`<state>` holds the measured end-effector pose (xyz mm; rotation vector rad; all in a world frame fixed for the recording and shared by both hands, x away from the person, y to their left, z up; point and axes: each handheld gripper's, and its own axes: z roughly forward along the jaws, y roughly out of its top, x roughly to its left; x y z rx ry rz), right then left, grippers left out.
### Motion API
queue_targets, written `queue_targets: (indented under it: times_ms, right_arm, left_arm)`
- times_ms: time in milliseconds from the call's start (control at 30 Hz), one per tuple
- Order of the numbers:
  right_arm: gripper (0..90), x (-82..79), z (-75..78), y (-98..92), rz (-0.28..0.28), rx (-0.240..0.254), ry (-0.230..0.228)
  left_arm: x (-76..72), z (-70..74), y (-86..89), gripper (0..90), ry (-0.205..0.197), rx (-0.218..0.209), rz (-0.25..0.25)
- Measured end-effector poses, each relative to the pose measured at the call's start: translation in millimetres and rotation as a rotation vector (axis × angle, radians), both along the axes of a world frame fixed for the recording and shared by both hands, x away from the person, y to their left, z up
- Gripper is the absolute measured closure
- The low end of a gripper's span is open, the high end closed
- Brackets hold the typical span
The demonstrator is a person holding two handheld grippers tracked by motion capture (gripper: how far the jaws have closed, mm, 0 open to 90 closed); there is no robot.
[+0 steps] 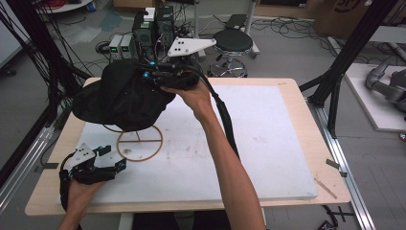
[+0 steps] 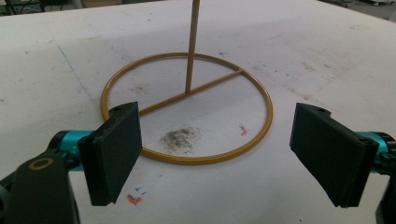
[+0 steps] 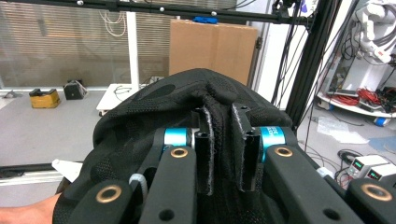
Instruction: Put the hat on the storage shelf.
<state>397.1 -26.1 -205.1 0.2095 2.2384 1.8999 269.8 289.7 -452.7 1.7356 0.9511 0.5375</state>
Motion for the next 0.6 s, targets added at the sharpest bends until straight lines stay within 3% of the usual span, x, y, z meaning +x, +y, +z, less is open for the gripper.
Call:
queue_targets:
  times_ms: [600]
  right_arm:
    - [82.0, 4.6, -4.1, 5.9, -0.004, -0.005, 0.007]
  left_arm:
    - [-0.2, -0.1, -0.1, 16.8, -0.001, -0.004, 0.001]
